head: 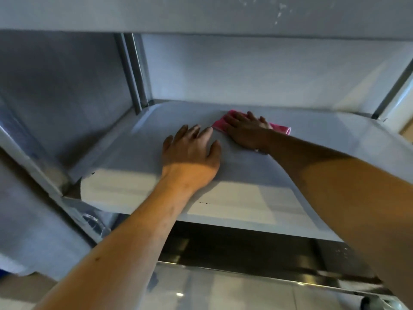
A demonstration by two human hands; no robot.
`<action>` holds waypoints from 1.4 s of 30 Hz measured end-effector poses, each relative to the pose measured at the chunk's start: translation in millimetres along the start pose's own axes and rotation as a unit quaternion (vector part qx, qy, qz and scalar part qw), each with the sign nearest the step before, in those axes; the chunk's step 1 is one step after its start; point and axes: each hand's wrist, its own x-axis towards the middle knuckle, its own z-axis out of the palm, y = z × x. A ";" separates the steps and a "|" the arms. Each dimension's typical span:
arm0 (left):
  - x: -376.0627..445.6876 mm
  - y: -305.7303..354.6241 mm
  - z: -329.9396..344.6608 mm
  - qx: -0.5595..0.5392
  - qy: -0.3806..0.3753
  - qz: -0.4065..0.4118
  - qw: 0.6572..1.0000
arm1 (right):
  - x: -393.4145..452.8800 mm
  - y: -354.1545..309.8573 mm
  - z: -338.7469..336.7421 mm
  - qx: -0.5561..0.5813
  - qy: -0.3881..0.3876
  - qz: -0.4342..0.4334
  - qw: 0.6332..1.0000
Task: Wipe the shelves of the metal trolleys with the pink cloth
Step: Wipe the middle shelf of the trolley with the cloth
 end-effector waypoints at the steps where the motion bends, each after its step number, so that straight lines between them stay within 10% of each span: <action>1: -0.6 1.0 -0.7 -0.005 -0.003 -0.001 1.000 | -12.8 -9.7 1.7 -0.013 -0.004 -0.016 1.000; 11: -16.6 -2.1 -24.6 -0.097 -0.046 -0.108 0.988 | -146.6 -100.4 19.6 0.088 -0.021 -0.067 0.994; 18: -74.1 -25.3 -44.4 -0.150 0.149 -0.060 0.975 | -165.9 -139.6 21.6 0.045 -0.029 -0.048 0.997; 42: -116.3 -62.3 -65.6 -0.174 0.231 -0.070 0.955 | -185.0 -184.5 22.9 0.015 -0.014 -0.045 0.999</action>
